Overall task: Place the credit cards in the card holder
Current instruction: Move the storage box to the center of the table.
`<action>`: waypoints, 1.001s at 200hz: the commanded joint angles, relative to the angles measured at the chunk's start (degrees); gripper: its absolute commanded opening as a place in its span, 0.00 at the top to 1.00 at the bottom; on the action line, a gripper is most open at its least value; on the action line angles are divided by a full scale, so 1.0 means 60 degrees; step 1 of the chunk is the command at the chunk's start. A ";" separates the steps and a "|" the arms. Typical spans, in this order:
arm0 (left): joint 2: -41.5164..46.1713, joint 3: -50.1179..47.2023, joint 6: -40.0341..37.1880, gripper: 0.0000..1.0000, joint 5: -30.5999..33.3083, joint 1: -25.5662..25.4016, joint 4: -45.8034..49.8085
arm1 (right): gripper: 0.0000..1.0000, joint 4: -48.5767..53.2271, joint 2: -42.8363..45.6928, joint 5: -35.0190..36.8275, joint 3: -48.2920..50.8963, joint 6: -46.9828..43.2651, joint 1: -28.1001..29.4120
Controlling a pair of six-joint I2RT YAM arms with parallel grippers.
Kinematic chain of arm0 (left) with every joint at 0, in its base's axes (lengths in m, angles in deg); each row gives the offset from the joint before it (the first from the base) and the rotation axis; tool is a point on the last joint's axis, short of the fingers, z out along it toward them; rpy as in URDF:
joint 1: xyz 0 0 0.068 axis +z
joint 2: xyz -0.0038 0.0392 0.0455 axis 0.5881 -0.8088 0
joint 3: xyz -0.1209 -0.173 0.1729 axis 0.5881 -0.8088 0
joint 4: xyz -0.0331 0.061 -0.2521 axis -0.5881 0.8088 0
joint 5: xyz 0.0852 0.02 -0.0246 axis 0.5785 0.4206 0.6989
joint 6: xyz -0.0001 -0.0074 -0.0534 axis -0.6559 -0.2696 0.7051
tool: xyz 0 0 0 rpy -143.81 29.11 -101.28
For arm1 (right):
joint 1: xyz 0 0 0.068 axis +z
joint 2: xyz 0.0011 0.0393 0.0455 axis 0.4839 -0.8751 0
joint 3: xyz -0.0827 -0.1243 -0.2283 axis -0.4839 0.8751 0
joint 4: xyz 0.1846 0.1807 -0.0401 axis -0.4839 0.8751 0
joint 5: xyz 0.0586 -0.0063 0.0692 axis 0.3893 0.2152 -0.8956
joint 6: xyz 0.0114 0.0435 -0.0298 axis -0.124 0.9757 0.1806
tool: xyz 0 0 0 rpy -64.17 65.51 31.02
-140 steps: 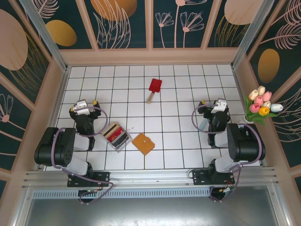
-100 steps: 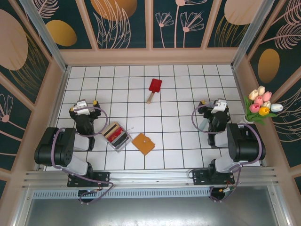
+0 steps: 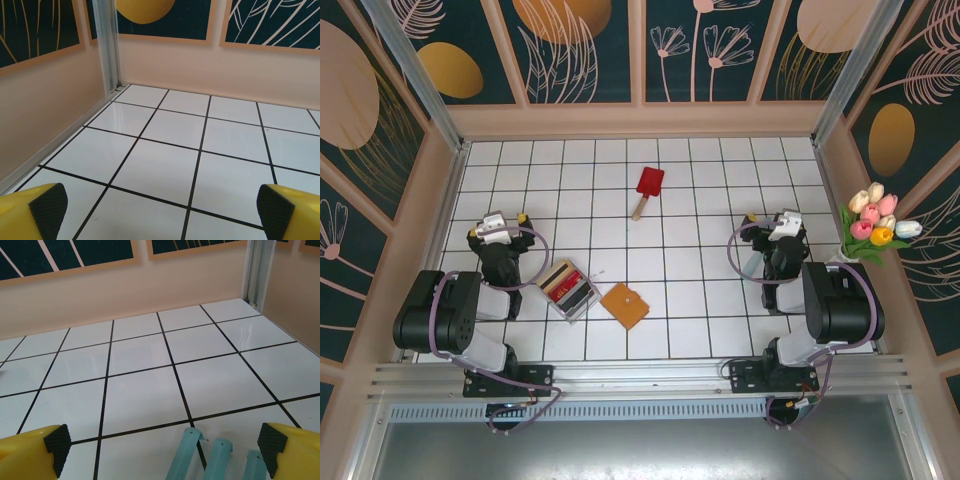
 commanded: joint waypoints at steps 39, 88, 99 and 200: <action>0.0088 0.0180 0.0149 0.01 -0.0151 0.0051 -0.0043 | 0.01 -0.0045 -0.0025 -0.0275 -0.0186 -0.0088 -0.0113; 0.0098 0.0173 0.0151 0.01 -0.0144 0.0050 -0.0047 | 0.01 0.3943 0.1524 -0.0202 -0.1542 0.0310 -0.0019; 0.0096 0.0180 0.0157 0.01 -0.0143 0.0051 -0.0046 | 0.01 0.3973 0.1947 -0.0421 -0.1375 0.0425 -0.0009; 0.2985 0.0815 0.1370 0.01 0.1113 0.0066 0.4050 | 0.05 1.1031 0.3630 -0.5317 -0.4671 0.3227 0.1328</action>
